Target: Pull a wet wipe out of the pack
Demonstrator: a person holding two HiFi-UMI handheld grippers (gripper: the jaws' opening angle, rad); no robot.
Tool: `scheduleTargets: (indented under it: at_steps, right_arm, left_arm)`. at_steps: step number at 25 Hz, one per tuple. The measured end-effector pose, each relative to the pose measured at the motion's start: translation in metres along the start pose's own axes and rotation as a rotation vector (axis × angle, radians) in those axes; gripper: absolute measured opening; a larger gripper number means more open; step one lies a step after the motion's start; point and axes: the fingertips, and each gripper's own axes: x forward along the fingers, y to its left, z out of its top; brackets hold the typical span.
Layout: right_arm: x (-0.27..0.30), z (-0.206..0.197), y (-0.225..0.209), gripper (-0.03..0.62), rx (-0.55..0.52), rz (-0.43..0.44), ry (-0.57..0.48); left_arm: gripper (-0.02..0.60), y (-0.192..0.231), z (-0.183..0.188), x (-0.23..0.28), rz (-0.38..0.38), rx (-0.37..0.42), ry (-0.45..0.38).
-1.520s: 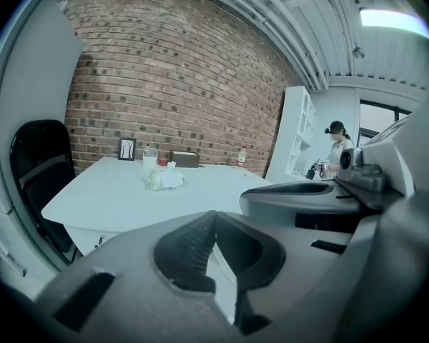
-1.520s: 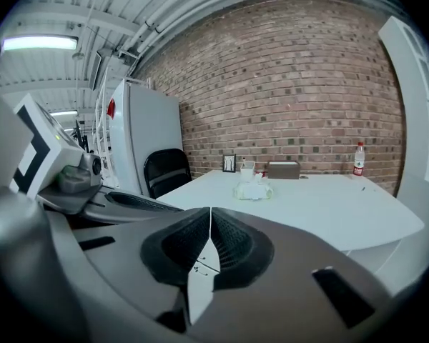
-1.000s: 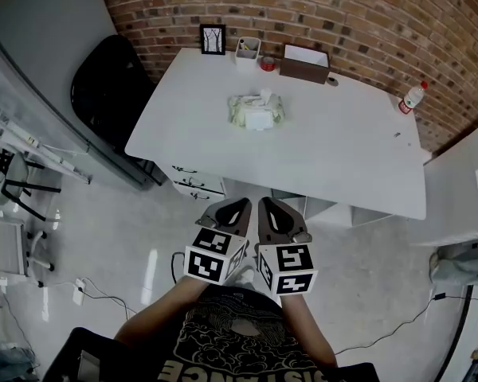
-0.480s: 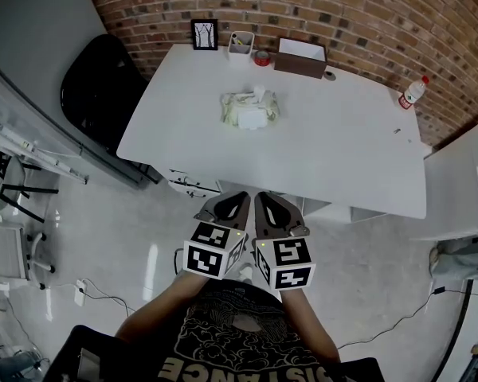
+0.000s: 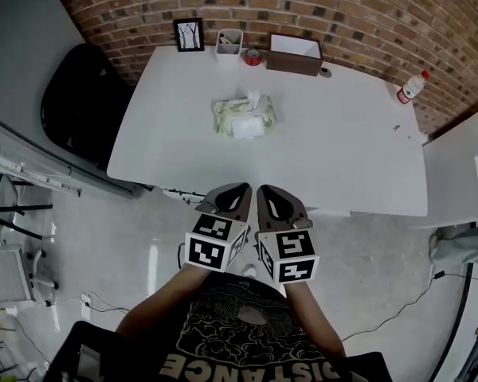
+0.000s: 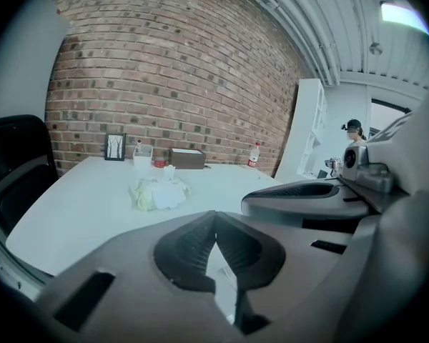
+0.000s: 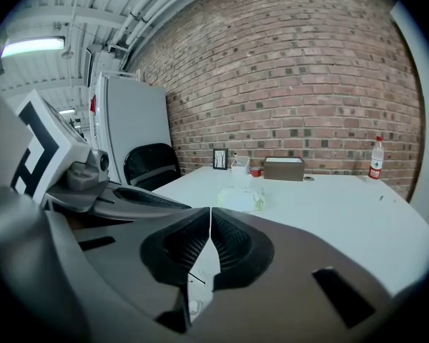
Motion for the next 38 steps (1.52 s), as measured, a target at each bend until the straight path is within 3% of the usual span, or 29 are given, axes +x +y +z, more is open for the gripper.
scheduleTargets:
  at_steps: [21,38]
  right_arm:
    - [0.114,0.054,0.007,0.018,0.069,-0.154,0.028]
    - [0.156,0.058,-0.008,0.020,0.105,-0.196,0.017]
  left_arm:
    - [0.012,0.110,0.056,0.046,-0.154,0.053,0.010]
    - [0.012,0.141,0.067,0.074,-0.184,0.057,-0.021]
